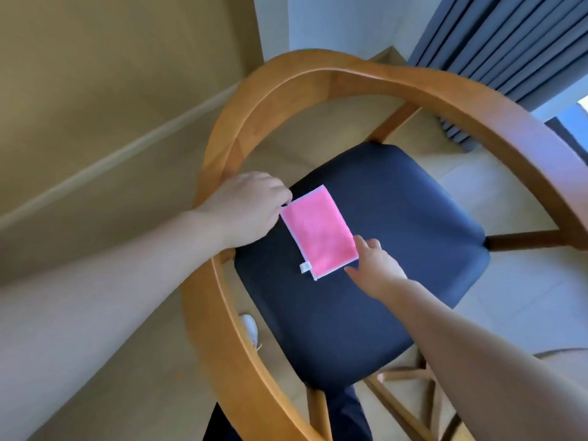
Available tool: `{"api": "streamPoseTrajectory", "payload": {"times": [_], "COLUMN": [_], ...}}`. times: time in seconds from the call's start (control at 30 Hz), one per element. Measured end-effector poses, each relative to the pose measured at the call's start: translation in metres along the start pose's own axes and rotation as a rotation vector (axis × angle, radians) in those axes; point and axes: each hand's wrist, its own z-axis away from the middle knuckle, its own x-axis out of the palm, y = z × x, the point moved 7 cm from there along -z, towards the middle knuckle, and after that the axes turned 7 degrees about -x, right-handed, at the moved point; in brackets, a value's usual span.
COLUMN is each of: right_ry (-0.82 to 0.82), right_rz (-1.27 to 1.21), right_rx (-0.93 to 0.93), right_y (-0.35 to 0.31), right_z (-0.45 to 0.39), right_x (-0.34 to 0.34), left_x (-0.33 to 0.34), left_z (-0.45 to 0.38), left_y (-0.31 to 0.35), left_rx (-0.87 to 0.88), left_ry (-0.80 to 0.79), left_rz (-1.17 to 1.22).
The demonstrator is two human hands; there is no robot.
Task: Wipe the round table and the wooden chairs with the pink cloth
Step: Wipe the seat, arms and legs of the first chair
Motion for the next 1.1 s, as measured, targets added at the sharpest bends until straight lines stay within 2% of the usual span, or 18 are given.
{"api": "streamPoseTrajectory", "payload": {"times": [0.1, 0.17, 0.23, 0.33, 0.43, 0.5, 0.63, 0.73, 0.93, 1.1], "right_ry": [0.016, 0.028, 0.037, 0.076, 0.129, 0.155, 0.266, 0.344, 0.361, 0.354], "right_rz": [0.118, 0.191, 0.249, 0.299, 0.363, 0.422, 0.437, 0.321, 0.223, 0.304], "right_rx": [-0.133, -0.232, -0.302, -0.358, -0.374, -0.347, -0.307, -0.320, -0.326, -0.365], "right_y": [-0.016, -0.035, -0.053, -0.066, -0.069, -0.066, -0.059, -0.063, -0.066, -0.061], "right_z": [-0.012, -0.022, -0.033, -0.053, -0.080, -0.097, -0.114, -0.114, -0.116, -0.117], "right_x": [0.016, 0.026, 0.035, 0.046, 0.053, 0.058, 0.062, 0.057, 0.053, 0.053], "left_x": [-0.005, -0.006, 0.001, 0.018, 0.020, 0.021, 0.026, 0.027, 0.029, 0.027], "left_z": [0.019, 0.027, 0.036, 0.046, 0.049, 0.047, 0.045, 0.045, 0.046, 0.045], "left_y": [-0.014, -0.032, -0.046, -0.049, -0.051, -0.054, -0.056, -0.056, -0.055, -0.056], "left_rx": [0.109, 0.091, 0.043, 0.024, 0.060, 0.094, 0.108, 0.114, 0.117, 0.119], "left_ry": [0.072, 0.087, 0.037, 0.037, 0.156, 0.182, 0.159, 0.150, 0.117, 0.103], "left_rz": [-0.128, -0.202, -0.251, -0.233, -0.121, -0.125, -0.141, -0.145, -0.165, -0.159]}}
